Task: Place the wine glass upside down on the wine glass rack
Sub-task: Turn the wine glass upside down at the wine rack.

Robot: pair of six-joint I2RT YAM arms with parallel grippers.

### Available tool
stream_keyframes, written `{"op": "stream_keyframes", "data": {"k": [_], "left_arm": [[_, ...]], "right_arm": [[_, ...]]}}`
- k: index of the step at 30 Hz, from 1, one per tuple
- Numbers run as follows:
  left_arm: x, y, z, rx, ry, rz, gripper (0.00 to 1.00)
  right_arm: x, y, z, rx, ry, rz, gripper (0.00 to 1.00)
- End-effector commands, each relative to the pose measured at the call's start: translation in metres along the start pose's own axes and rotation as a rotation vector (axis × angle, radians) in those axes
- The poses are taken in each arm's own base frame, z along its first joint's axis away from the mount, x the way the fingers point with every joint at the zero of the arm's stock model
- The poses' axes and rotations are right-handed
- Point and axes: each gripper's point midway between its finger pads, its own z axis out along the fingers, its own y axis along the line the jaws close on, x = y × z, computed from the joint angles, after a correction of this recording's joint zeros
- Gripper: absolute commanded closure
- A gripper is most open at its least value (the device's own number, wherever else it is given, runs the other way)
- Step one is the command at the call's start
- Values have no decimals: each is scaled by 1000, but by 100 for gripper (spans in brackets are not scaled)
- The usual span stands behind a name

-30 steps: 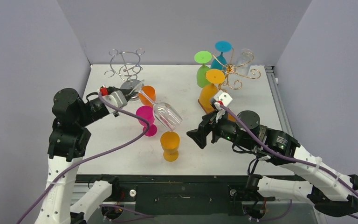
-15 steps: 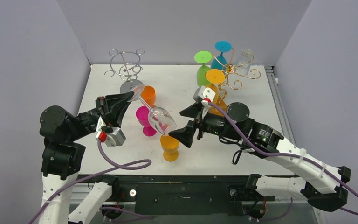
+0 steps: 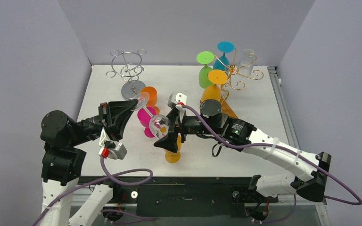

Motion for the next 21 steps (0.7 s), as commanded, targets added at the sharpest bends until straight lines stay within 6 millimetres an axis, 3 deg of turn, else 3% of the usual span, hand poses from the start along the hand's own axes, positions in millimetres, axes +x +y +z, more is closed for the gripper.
{"op": "stream_keyframes", "data": {"k": [1, 6, 13, 15, 19, 21], "left_arm": [[-16, 6, -2, -8, -47, 93, 100], [-18, 6, -4, 3, -41, 109, 100], [-19, 0, -5, 15, -42, 110, 100], [-18, 0, -5, 17, -45, 107, 100], [-21, 0, -4, 17, -60, 116, 99], [-21, 0, -3, 10, -68, 119, 82]], "right_arm": [[-10, 19, 13, -142, -25, -15, 12], [-7, 15, 18, -139, -16, -11, 14], [-9, 8, 7, -82, -41, -47, 38], [-8, 7, 5, -74, -38, -59, 48], [-7, -1, 0, -21, -52, -74, 80], [-8, -8, -5, 29, -74, -87, 91]]}}
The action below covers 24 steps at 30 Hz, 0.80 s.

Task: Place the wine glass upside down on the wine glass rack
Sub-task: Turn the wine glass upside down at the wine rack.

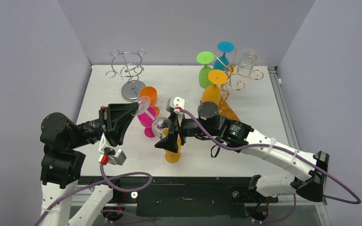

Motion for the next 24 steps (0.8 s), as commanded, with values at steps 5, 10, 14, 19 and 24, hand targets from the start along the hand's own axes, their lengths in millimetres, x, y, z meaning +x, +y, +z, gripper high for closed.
{"op": "stream_keyframes", "data": {"k": [5, 10, 14, 19, 24], "left_arm": [[-5, 14, 1, -70, -25, 44, 5], [5, 22, 0, -112, 18, -45, 4], [12, 28, -1, -159, 48, -137, 4], [17, 26, -3, -190, 65, -232, 4], [23, 26, -3, -217, 88, -324, 4]], "right_arm": [[-32, -42, -48, 312, -183, -126, 100], [-23, -82, -91, 530, -265, -125, 100], [-8, -106, -137, 707, -295, -144, 100], [26, -136, -185, 857, -307, -105, 100], [56, -158, -226, 957, -348, -51, 100]]}}
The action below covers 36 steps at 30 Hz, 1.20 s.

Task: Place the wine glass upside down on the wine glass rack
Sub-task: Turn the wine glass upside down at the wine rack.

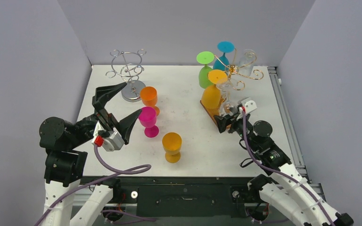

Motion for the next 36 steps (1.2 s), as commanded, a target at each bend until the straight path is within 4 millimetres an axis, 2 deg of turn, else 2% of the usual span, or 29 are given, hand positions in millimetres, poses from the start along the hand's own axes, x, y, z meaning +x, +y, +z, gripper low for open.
{"op": "stream_keyframes", "data": {"k": [1, 8, 16, 22, 36], "left_arm": [[1, 8, 0, -53, 11, -80, 4], [7, 1, 0, -42, 15, -93, 4], [17, -8, 2, -26, 30, -121, 4], [20, -9, 3, -25, 34, -116, 4], [25, -11, 4, -23, 40, -127, 4]], "right_arm": [[-16, -28, -10, 65, -134, 44, 100], [-9, -68, -16, 222, -152, 88, 100], [-7, -101, -6, 292, -144, 121, 100], [-3, -113, 7, 286, -120, 139, 100], [-7, -110, 37, 190, -79, 146, 100]]}}
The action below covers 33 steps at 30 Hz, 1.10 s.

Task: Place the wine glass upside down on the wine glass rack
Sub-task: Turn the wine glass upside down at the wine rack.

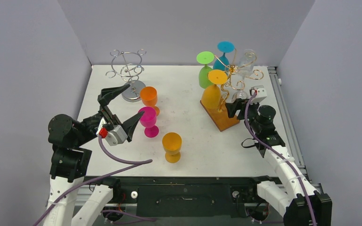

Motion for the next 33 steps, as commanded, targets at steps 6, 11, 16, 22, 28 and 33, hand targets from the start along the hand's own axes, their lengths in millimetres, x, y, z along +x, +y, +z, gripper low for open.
{"op": "stream_keyframes", "data": {"k": [6, 11, 16, 22, 28, 33], "left_arm": [[-5, 7, 0, -26, -11, 4, 4], [-5, 8, 0, -29, -9, 4, 4], [-5, 8, 0, -30, -9, 7, 4], [-5, 7, 0, -27, -8, 9, 4], [-5, 7, 0, -27, -8, 10, 4], [-6, 8, 0, -28, -10, 12, 4]], "right_arm": [[-49, 23, 14, -115, -120, -37, 100], [-38, 36, 17, -139, -67, -89, 100], [-38, 39, 12, -132, -90, -92, 100], [-40, 41, 2, -133, -122, -82, 100], [-37, 43, -6, -142, -133, -85, 100], [-36, 43, -12, -138, -150, -74, 100]]}}
